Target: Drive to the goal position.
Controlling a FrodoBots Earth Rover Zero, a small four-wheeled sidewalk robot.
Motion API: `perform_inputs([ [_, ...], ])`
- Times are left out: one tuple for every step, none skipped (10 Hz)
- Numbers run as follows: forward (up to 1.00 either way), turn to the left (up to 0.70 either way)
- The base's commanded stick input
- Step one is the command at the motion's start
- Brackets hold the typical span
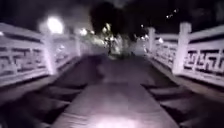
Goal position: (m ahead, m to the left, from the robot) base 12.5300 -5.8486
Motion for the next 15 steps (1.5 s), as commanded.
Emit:
perform_inputs([
  [0.45, 0.00],
  [0.45, 0.00],
  [0.45, 0.00],
  [0.45, 0.00],
  [0.45, 0.00],
  [0.45, 0.00],
  [0.45, 0.00],
  [0.45, 0.00],
  [0.45, 0.00],
  [0.45, 0.00],
  [0.45, 0.00],
  [0.45, 0.00],
  [0.45, 0.00],
  [0.45, 0.00],
  [0.45, 0.00],
])
